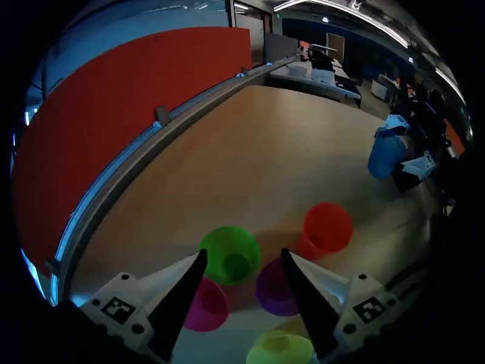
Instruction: Pour water
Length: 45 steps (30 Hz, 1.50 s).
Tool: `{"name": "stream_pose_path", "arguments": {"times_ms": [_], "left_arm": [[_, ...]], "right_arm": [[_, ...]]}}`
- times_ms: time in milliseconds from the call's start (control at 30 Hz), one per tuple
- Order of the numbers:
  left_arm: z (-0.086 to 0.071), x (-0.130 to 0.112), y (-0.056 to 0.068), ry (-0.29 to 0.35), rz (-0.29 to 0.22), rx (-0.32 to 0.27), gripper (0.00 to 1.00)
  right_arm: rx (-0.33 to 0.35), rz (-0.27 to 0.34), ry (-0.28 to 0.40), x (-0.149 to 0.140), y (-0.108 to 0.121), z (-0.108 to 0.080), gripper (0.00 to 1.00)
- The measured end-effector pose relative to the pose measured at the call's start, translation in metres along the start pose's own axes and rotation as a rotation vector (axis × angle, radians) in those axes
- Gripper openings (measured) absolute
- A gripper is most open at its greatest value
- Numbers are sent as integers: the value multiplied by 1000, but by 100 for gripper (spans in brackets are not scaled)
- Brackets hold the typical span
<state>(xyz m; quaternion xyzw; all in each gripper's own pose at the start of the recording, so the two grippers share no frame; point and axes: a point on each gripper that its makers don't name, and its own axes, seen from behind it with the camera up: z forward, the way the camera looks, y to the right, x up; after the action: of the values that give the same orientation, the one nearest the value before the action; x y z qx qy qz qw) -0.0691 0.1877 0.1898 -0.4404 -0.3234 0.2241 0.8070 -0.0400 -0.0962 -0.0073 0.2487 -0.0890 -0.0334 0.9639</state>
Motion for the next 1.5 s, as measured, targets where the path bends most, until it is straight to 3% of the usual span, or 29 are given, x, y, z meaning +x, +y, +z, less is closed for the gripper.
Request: {"name": "stream_pose_path", "arguments": {"times_ms": [500, 1200, 1500], "left_arm": [[16, -3, -8, -56, -5, -10, 89], [26, -11, -17, -80, -38, 6, 89], [26, -11, -18, -80, -11, 22, 89]], "right_arm": [[1, 3, -3, -2, 5, 1, 90], [5, 1, -5, -4, 6, 2, 90], [5, 2, -6, -5, 7, 2, 90]]}}
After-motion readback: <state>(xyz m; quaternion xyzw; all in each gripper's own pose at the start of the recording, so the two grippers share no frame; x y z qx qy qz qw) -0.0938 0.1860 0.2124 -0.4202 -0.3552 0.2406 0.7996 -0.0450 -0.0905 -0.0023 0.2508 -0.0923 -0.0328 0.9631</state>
